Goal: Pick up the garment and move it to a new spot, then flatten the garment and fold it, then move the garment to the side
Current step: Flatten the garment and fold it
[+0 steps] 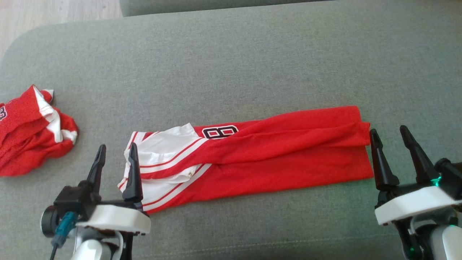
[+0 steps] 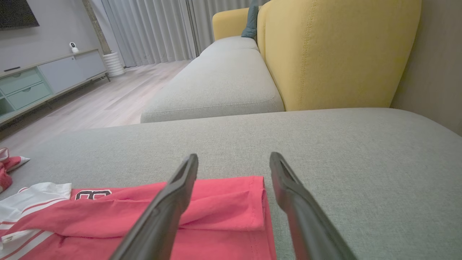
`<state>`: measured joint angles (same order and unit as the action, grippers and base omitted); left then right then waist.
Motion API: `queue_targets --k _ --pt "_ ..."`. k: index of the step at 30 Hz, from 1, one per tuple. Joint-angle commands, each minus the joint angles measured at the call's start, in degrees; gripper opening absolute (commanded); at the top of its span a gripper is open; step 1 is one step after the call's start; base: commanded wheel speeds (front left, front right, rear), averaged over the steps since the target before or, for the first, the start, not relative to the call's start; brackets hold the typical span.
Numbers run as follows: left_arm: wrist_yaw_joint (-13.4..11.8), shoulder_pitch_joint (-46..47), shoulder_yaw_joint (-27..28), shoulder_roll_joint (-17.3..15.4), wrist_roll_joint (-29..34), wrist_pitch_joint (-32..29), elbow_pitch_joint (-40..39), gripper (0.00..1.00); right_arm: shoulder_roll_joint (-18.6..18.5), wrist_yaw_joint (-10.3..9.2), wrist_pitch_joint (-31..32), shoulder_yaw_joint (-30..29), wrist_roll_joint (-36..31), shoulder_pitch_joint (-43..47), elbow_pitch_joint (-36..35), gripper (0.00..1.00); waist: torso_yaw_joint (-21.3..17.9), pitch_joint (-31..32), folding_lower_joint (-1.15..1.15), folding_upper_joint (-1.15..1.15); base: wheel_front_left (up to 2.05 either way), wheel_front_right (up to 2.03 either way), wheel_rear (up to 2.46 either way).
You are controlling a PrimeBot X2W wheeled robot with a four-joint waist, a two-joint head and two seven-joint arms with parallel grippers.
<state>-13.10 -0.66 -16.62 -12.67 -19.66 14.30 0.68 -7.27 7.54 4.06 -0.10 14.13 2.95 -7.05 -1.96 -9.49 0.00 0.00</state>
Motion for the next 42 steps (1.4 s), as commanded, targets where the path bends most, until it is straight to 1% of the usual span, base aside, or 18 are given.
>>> queue_targets --k 1,9,18,21,25,30,37,38,39,40,41,42 --pt "0.1 1.8 2.1 -0.9 0.5 0.7 -1.4 1.0 -0.4 -0.05 0.1 1.0 0.4 -1.0 -1.8 1.0 0.1 -0.3 0.0 0.0 0.0 0.0 0.0" --pt "0.1 3.4 1.7 -0.7 0.9 0.7 -1.7 1.0 -1.2 -0.05 0.8 0.0 1.4 -3.2 1.5 1.0 0.4 -2.3 0.0 0.0 0.0 0.0 0.0" --pt "1.7 7.9 0.9 0.2 2.1 0.7 -1.4 1.0 -4.0 -0.05 2.2 -2.1 2.7 -12.5 11.7 1.0 2.0 -7.4 0.0 0.0 0.0 0.0 0.0" --pt "2.2 9.1 0.9 0.6 2.6 0.7 -1.3 1.0 -4.2 -0.05 4.0 -1.7 2.9 -14.5 15.3 1.0 2.4 -8.9 0.0 0.0 0.0 0.0 0.0" --pt "2.7 9.9 1.2 1.2 3.1 0.7 -1.0 1.0 -3.3 -0.05 7.3 -1.0 3.9 -15.0 18.6 1.0 2.8 -9.8 0.0 0.0 0.0 0.0 0.0" --pt "3.3 10.1 1.8 1.9 3.6 0.7 -0.5 1.0 -2.4 -0.05 12.5 -0.7 4.7 -12.4 19.3 1.0 2.9 -10.0 0.0 0.0 0.0 0.0 0.0" --pt "4.2 10.2 2.9 2.8 4.3 0.7 -0.3 1.0 0.0 -0.05 18.7 -1.5 4.4 -8.0 15.6 1.0 2.9 -10.4 0.0 0.0 0.0 0.0 0.0" --pt "4.3 10.2 3.1 2.9 4.4 0.7 -0.3 1.0 0.4 -0.05 19.2 -1.6 4.3 -7.6 14.9 0.98 2.8 -10.4 0.0 0.0 0.0 0.0 0.0" --pt "4.4 10.2 3.2 3.1 4.5 0.7 -0.2 1.0 0.7 -0.05 19.8 -1.8 4.3 -7.2 14.4 0.76 2.8 -10.4 0.0 0.0 0.0 0.0 0.0" --pt "4.5 10.2 3.4 3.2 4.6 0.7 -0.2 1.0 1.0 -0.05 20.3 -1.9 4.3 -6.9 14.0 0.66 2.7 -10.4 0.0 0.0 0.0 0.0 0.0" --pt "4.7 10.2 3.5 3.3 4.7 0.7 -0.2 1.0 1.2 -0.05 21.0 -1.9 4.2 -6.6 13.7 0.47 2.7 -10.5 0.0 0.0 0.0 0.0 0.0" --pt "4.8 10.2 3.7 3.4 4.8 0.7 -0.1 1.0 1.4 -0.05 21.4 -2.1 4.3 -6.4 13.4 0.19 2.8 -10.5 0.0 0.0 0.0 0.0 0.0"
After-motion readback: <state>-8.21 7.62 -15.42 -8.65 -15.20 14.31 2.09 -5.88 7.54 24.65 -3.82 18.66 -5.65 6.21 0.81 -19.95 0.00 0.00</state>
